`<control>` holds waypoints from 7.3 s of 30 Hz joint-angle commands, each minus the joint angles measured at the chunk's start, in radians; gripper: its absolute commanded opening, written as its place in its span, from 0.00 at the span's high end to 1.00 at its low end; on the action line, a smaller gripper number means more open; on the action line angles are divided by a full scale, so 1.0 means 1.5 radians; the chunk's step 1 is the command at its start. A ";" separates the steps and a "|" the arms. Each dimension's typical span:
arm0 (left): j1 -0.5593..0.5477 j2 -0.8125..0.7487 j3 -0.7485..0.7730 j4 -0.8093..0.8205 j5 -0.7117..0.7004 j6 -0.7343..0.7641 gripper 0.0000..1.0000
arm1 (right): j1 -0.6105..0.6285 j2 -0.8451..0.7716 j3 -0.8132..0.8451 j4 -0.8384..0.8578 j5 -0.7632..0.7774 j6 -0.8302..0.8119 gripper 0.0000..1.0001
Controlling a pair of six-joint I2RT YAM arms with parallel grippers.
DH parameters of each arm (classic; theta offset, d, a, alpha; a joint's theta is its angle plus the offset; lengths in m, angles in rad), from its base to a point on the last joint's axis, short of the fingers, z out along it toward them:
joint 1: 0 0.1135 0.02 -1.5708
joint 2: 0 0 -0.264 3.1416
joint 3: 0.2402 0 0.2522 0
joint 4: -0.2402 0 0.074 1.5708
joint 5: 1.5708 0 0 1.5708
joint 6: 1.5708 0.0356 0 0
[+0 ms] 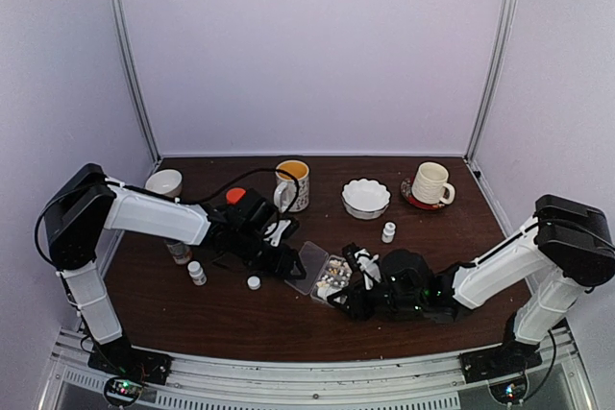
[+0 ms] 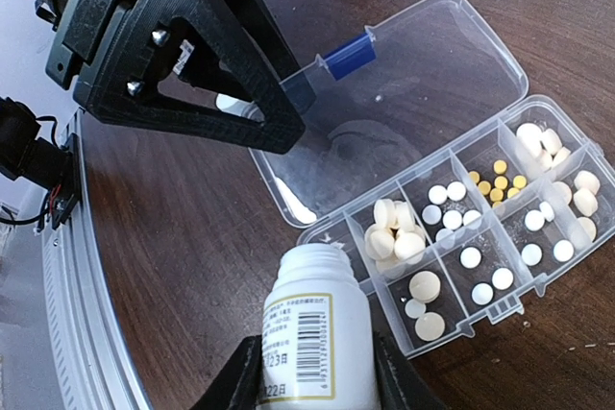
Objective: Sort the pills into containers
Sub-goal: Pour the pill into the compartment of the pill container.
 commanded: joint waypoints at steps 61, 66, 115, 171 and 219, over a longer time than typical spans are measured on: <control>0.002 -0.009 0.031 -0.026 -0.011 0.019 0.45 | -0.006 -0.016 -0.118 0.198 -0.004 0.017 1.00; 0.003 -0.008 0.031 -0.023 -0.008 0.021 0.45 | -0.005 -0.024 -0.115 0.175 -0.005 0.014 1.00; 0.002 -0.021 0.037 -0.049 -0.030 0.032 0.45 | 0.002 -0.087 -0.070 0.016 0.016 -0.037 1.00; 0.018 -0.087 0.000 -0.221 -0.210 0.098 0.43 | 0.009 -0.088 -0.028 -0.062 0.020 -0.063 1.00; 0.018 -0.064 -0.005 -0.227 -0.198 0.108 0.42 | 0.021 -0.086 0.065 -0.262 0.063 -0.105 1.00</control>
